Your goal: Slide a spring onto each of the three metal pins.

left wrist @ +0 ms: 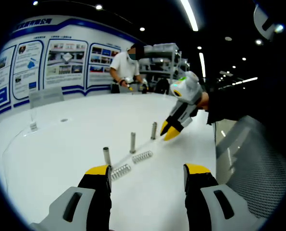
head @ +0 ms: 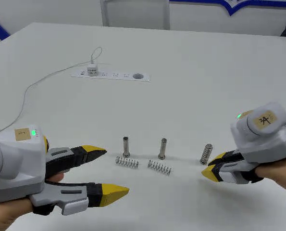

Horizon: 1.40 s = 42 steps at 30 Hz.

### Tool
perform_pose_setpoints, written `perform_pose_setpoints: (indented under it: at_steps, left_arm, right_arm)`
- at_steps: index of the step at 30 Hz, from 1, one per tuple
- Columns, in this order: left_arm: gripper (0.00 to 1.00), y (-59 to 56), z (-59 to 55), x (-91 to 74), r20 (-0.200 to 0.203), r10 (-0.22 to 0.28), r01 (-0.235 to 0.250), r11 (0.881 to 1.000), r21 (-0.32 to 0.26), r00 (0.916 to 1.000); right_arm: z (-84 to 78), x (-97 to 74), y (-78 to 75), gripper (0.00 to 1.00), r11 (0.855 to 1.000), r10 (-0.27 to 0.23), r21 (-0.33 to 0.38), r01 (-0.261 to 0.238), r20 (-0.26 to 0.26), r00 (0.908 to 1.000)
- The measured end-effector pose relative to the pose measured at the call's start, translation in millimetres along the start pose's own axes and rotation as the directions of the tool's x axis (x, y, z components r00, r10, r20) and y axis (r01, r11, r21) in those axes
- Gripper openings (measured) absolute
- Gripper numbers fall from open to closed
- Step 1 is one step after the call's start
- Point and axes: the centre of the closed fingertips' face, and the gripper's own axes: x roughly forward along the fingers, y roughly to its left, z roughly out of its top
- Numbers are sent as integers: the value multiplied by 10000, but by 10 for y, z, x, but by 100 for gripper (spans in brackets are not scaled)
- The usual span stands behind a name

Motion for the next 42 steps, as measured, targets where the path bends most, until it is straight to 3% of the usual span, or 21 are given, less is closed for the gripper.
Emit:
perform_pose_setpoints:
  at_steps: [11, 22, 33, 42]
  left_arm:
    - [62, -5, -4, -4, -41, -3, 4, 10000, 38, 10000]
    - [62, -17, -19, 5, -149, -44, 45, 10000, 74, 9999]
    - [61, -34, -38, 10, -219, -112, 113, 9999, 77, 9997]
    - [61, -39, -52, 20, -278, -175, 178, 9998, 120, 9995]
  right_arm:
    - [227, 162, 291, 16, 9935, 689, -908, -682, 42, 9976]
    - [402, 339, 423, 17, 9836, 1086, -1445, -1076, -16, 9941]
    - [414, 526, 469, 16, 9776, 1352, -1569, -1400, -408, 9900]
    - [348, 575, 452, 12, 9778, 1356, -1511, -1453, -729, 9881]
